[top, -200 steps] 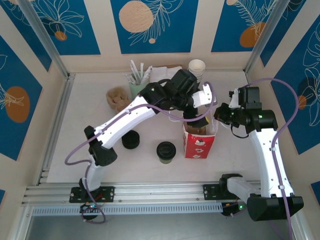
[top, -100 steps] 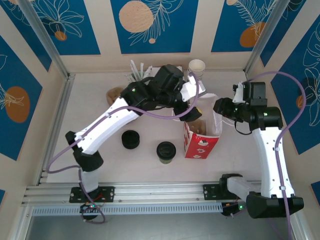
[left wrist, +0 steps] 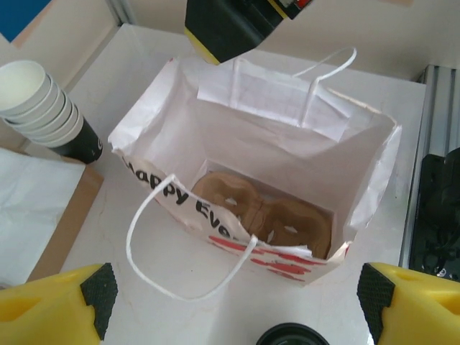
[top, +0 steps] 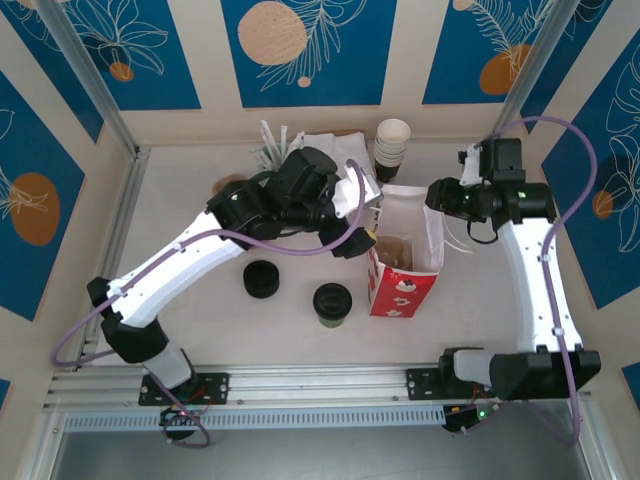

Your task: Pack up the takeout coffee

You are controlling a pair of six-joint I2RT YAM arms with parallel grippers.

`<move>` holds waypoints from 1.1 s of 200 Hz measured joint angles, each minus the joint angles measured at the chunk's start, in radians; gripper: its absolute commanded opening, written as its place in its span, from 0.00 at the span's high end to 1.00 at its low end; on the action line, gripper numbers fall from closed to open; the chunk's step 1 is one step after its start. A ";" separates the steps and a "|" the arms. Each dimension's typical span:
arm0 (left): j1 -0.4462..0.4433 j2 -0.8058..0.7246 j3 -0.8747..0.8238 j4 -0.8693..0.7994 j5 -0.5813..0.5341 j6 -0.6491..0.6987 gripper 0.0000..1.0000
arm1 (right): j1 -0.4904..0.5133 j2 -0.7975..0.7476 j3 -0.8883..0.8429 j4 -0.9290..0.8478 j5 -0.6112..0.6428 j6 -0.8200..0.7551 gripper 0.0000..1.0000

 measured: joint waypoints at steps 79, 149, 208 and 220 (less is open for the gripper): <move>0.003 -0.046 -0.047 0.020 -0.017 -0.015 0.11 | 0.000 0.052 -0.045 0.035 -0.017 -0.014 0.56; 0.003 -0.046 -0.048 0.021 -0.017 -0.014 0.10 | 0.013 0.075 -0.074 0.049 -0.031 -0.002 0.93; 0.005 -0.046 -0.048 0.023 -0.017 -0.014 0.10 | 0.037 -0.032 -0.083 0.090 -0.052 0.037 1.00; 0.005 -0.046 -0.048 0.027 -0.017 -0.014 0.10 | 0.040 -0.097 -0.099 0.116 -0.053 0.047 1.00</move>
